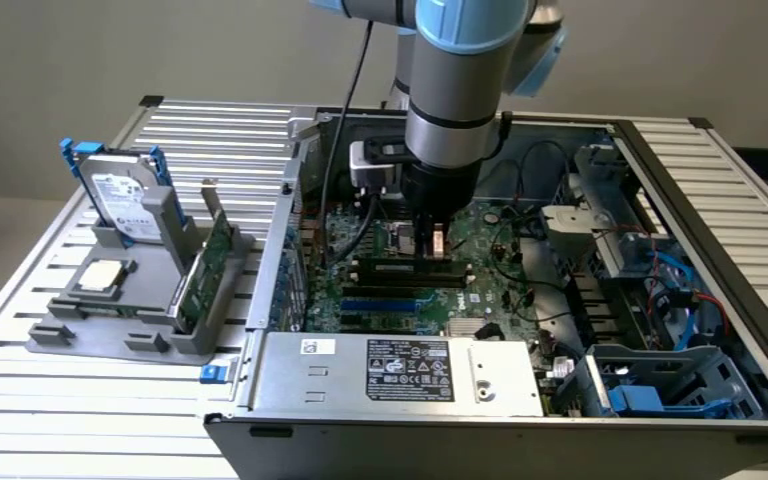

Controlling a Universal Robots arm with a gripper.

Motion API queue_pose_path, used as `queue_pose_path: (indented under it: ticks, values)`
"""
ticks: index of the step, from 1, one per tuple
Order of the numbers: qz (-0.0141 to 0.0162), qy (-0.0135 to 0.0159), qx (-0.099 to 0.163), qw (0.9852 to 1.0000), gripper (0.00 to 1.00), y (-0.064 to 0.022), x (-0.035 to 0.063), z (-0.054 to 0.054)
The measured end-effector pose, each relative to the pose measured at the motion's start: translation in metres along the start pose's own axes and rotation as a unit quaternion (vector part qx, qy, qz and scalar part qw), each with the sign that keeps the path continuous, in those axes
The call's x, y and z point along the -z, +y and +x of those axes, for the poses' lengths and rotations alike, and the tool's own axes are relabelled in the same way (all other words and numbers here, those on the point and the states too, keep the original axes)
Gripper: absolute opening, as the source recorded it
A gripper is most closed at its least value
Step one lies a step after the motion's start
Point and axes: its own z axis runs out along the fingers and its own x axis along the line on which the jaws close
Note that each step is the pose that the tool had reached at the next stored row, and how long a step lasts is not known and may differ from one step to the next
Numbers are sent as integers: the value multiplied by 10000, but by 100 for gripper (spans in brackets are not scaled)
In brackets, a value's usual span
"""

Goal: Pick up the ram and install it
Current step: 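Insert the ram into the slot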

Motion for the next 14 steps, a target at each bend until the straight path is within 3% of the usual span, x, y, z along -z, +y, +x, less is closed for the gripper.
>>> queue_pose_path:
  ticks: [14]
  values:
    - [0,5,1,10000,14,-18,-73,3]
